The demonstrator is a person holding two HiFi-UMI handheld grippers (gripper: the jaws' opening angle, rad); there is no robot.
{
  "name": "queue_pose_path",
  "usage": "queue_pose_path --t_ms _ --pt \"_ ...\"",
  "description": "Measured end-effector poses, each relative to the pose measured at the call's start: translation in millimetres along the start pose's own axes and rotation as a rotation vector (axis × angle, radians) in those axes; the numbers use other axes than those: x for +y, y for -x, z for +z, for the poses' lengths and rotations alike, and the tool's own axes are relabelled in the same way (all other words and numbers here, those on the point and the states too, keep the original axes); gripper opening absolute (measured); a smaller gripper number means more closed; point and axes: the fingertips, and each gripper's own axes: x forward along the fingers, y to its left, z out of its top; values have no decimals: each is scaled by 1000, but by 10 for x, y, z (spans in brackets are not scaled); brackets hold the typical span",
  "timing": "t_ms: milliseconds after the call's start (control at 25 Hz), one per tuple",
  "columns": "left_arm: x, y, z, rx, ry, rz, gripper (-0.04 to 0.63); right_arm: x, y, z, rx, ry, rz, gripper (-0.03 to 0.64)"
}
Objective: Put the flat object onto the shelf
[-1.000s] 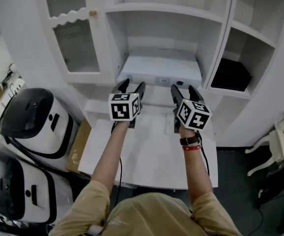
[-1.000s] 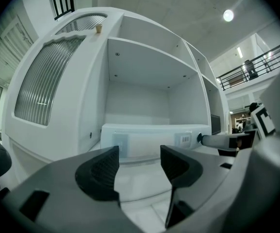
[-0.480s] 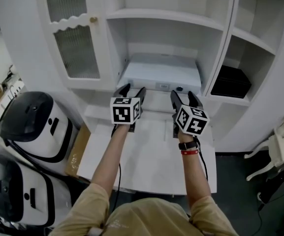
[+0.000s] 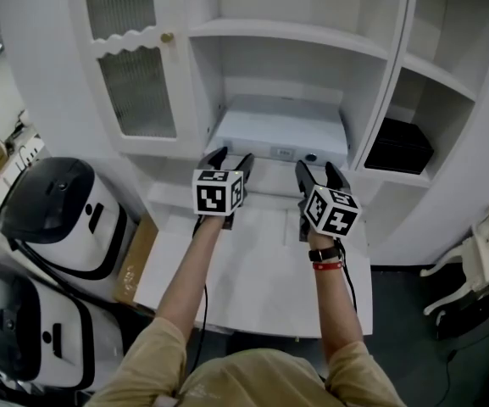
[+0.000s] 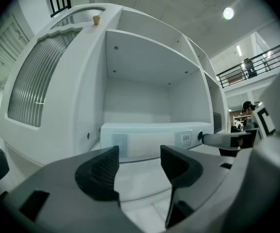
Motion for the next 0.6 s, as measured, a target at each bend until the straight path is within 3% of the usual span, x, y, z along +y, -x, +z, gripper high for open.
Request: queue_pose_path --t_ms 600 --pt "-76 791 -249 -57 0 -19 281 269 575 -280 -16 1 16 314"
